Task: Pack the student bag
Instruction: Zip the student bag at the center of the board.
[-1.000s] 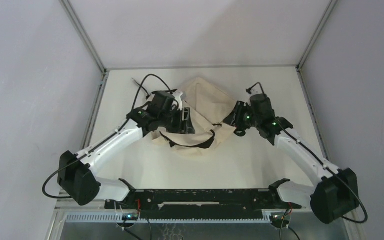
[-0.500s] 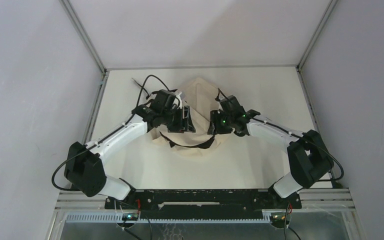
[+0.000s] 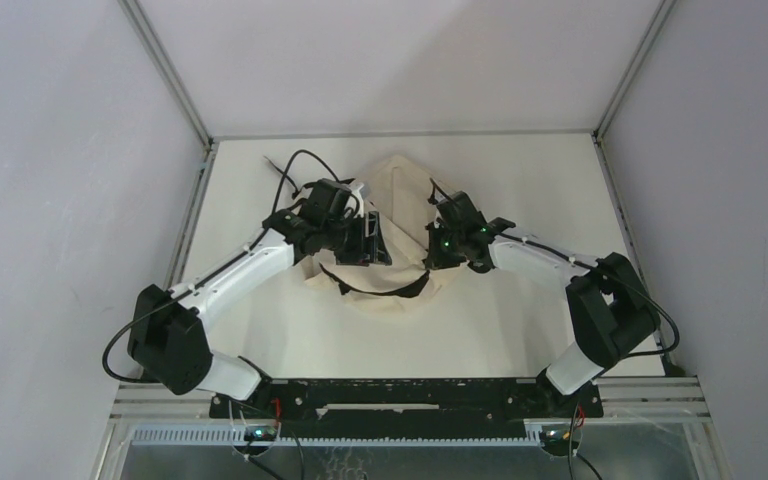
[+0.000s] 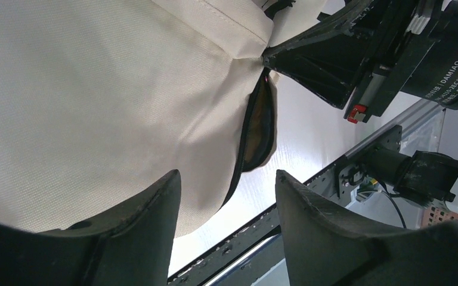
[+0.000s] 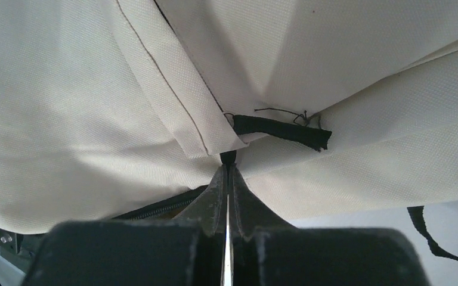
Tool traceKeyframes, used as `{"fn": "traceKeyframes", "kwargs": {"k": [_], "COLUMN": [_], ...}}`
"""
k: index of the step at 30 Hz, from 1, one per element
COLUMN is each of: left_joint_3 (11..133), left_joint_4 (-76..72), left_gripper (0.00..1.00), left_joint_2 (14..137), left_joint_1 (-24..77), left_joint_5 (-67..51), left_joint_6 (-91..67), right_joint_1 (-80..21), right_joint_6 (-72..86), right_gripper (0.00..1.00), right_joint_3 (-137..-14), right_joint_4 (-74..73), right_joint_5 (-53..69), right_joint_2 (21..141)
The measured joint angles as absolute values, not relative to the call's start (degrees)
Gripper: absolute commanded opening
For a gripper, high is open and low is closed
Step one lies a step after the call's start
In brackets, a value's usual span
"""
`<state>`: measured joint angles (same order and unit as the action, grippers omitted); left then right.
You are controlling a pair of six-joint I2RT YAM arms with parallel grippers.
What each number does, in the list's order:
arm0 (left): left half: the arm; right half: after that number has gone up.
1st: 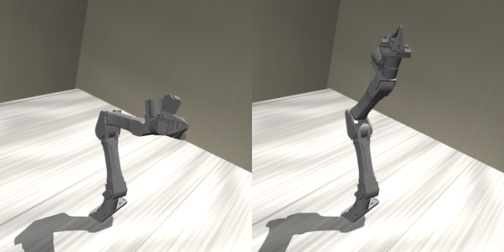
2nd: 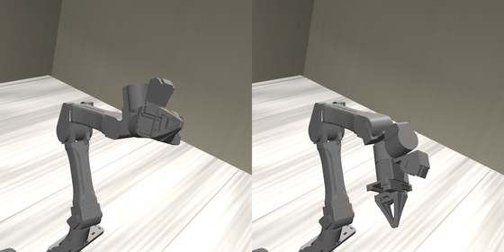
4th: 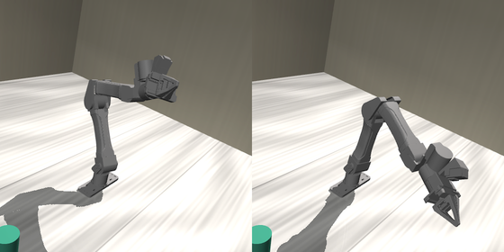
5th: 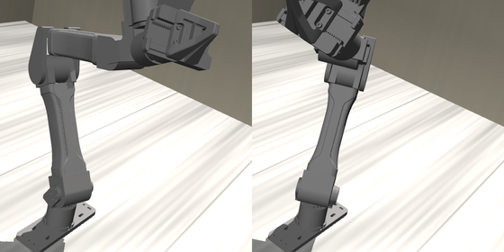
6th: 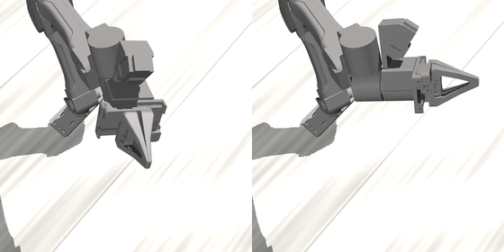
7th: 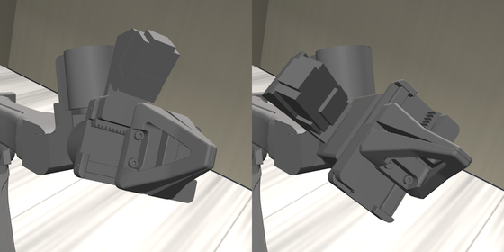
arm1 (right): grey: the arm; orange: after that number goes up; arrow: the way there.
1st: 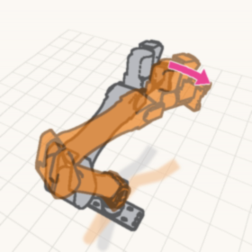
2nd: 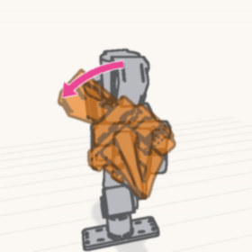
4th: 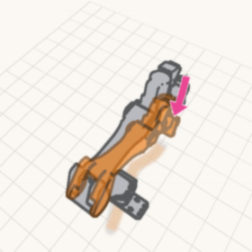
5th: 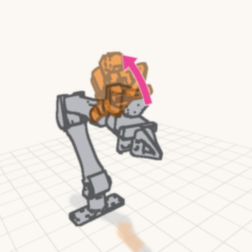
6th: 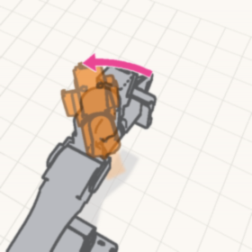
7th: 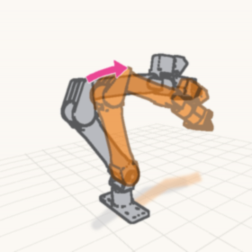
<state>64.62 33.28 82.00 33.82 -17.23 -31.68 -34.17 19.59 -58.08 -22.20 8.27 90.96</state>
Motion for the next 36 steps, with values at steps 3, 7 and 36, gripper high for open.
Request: {"fn": "traceKeyframes", "kwargs": {"k": [3, 7, 36], "left_joint_3": [64.6, 64.6, 67.7], "left_joint_4": [33.3, 33.3, 34.7], "left_gripper": [0.64, 0.64, 0.65], "left_joint_2": [82.0, 81.9, 86.9], "left_joint_1": [33.8, 33.6, 44.5], "left_joint_5": [-17.3, -17.2, -13.8], "left_joint_6": [-31.7, -31.6, -20.3], "right_joint_1": [-34.4, -36.9, -25.3], "right_joint_6": [19.6, 19.9, 43.4], "right_gripper": [0.0, 0.0, 0.43], "right_joint_3": [-58.1, -58.1, -39.4], "right_joint_4": [-22.4, -22.0, -11.8], "right_joint_5": [9.0, 11.1, 14.6], "right_joint_2": [90.6, 88.6, 70.5]}}
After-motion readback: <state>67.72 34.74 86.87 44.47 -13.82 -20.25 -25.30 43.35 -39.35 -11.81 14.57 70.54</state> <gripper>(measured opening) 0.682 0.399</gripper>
